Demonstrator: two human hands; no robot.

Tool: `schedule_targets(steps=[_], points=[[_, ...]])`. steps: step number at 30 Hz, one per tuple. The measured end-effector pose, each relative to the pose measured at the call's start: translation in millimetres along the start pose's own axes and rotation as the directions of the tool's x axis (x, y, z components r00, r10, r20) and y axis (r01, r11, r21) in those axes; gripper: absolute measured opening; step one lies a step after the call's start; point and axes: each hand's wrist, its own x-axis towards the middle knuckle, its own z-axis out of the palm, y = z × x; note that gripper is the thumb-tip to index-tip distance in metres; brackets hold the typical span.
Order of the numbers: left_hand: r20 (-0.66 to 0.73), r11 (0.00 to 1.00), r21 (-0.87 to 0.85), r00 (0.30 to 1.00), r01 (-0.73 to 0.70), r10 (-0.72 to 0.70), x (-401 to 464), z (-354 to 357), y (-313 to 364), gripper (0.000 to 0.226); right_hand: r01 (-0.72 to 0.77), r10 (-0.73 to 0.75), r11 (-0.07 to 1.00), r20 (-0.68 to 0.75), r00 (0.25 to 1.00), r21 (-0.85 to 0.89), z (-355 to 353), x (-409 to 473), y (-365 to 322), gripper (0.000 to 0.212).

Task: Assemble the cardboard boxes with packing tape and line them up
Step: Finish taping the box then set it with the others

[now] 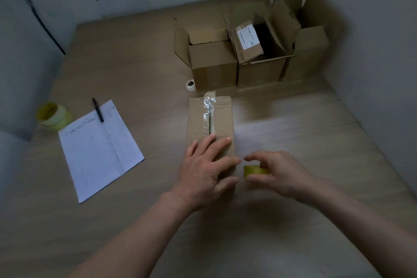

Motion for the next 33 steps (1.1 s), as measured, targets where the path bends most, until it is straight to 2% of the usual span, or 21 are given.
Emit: schedule_targets(steps=[6,10,14,16,18,19,21,23,26,28,30,32,33], points=[[0.049,0.986,0.153,0.996,0.066,-0.075,29,-15,26,0.039,0.118,-0.138,0.984,-0.145,0.980,-0.135,-4,7,5,0.043],[0.090,0.987,0.144,0.992,0.071,-0.084,38,-13,37,0.034,0.224,-0.305,0.933,-0.286,0.909,-0.283,2,10,15,0.036],[0.181,0.988,0.134,0.978,0.077,-0.101,47,-21,39,0.031,0.248,-0.334,0.934,-0.382,0.862,-0.258,16,9,22,0.034],[0.224,0.990,0.115,0.968,0.087,-0.111,53,-26,42,0.028,0.218,-0.269,0.962,-0.456,0.848,-0.163,20,2,26,0.037],[0.251,0.989,0.090,0.958,0.116,-0.136,55,-28,43,0.022,0.126,-0.101,0.992,-0.583,0.806,0.003,22,-14,44,0.041],[0.253,0.988,0.075,0.956,0.134,-0.149,54,-28,44,0.019,0.030,0.004,0.999,-0.625,0.781,0.044,24,-29,57,0.044],[0.241,0.985,0.039,0.955,0.166,-0.171,54,-28,44,0.016,-0.259,0.209,0.966,-0.570,0.795,-0.006,35,-66,92,0.055],[0.259,0.980,0.003,0.947,0.197,-0.191,57,-30,46,0.015,-0.479,0.373,0.859,-0.416,0.829,-0.184,55,-104,117,0.066],[0.296,0.972,-0.012,0.929,0.236,-0.222,63,-34,46,0.013,-0.506,0.420,0.833,-0.341,0.841,-0.223,88,-131,133,0.061],[0.302,0.971,0.022,0.924,0.238,-0.234,64,-35,46,0.011,-0.504,0.435,0.853,-0.351,0.829,-0.134,97,-133,126,0.054],[0.296,0.969,0.037,0.923,0.245,-0.245,64,-35,47,0.011,-0.468,0.490,0.870,-0.395,0.778,0.156,100,-136,106,0.046],[0.289,0.966,0.027,0.923,0.258,-0.255,63,-36,48,0.010,-0.291,0.539,0.821,-0.501,0.677,0.491,101,-147,69,0.041],[0.283,0.965,0.023,0.923,0.263,-0.259,63,-36,48,0.010,-0.174,0.548,0.787,-0.544,0.635,0.591,98,-153,44,0.035]])
